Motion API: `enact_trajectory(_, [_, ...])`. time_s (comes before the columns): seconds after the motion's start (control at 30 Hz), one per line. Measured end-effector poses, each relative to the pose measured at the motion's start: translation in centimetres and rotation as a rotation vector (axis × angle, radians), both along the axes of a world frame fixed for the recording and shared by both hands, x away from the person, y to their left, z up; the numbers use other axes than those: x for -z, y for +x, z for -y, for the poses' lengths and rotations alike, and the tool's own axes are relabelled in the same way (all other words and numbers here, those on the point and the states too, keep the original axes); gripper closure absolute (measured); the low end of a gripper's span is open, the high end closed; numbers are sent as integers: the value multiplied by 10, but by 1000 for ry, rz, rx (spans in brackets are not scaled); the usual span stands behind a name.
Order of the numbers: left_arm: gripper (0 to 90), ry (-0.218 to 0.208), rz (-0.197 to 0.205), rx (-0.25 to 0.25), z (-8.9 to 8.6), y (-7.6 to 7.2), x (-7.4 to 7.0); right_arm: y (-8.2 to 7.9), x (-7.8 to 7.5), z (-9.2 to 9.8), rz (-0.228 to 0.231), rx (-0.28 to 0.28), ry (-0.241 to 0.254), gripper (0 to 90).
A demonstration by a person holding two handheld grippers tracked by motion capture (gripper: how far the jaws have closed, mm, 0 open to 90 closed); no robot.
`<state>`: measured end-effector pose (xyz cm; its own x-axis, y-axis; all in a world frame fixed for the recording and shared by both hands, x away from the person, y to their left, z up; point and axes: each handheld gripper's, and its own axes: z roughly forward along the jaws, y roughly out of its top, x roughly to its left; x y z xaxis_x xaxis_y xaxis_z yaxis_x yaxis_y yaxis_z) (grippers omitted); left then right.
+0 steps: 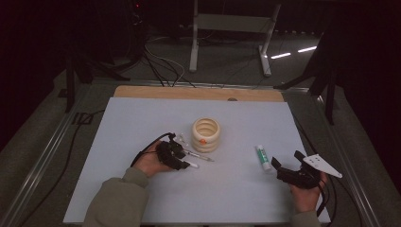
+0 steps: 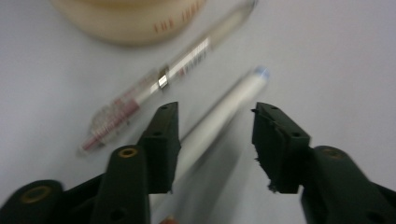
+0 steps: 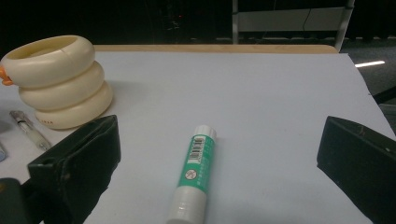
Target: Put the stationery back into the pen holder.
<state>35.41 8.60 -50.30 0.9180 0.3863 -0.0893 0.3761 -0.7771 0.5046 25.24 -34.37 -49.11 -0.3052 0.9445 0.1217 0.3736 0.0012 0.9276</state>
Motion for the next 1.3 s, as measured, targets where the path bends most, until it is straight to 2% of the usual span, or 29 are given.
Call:
enact_trajectory(0.03, [615,0,0,0,0,0,0,0,0,0,0,0,0,0])
enact_trajectory(0.07, [619,-1,-2,22,0,-2,2,0,0,0,0,0,0,0])
enact_trajectory(0.1, [649,-1,-2,22,0,-2,2,0,0,0,-1,0,0,0])
enact_trajectory(0.13, [694,1,-19,72,0,-5,2,0,0,0,-3,1,0,0])
enact_trajectory(0.27, [785,11,-25,108,0,-10,2,0,0,0,-4,1,1,0])
enact_trajectory(0.37, [783,20,-15,110,1,-12,2,0,0,-1,-4,-2,-2,0])
enact_trajectory(0.5, [782,65,39,127,6,-18,1,0,0,-1,-2,-2,-3,0])
enact_trajectory(0.6, [789,72,41,120,7,-19,1,0,0,-1,-3,-1,-3,0])
enact_trajectory(0.77, [792,34,29,110,2,-18,2,0,0,-1,-1,0,-8,0])
enact_trajectory(0.93, [792,43,47,105,2,-18,1,0,0,0,-1,3,-7,0])
enact_trajectory(1.07, [792,38,47,97,-1,-18,-1,0,0,0,-2,4,-7,0])
enact_trajectory(1.3, [792,-19,61,82,-4,-21,-9,0,0,0,-2,4,-7,0])
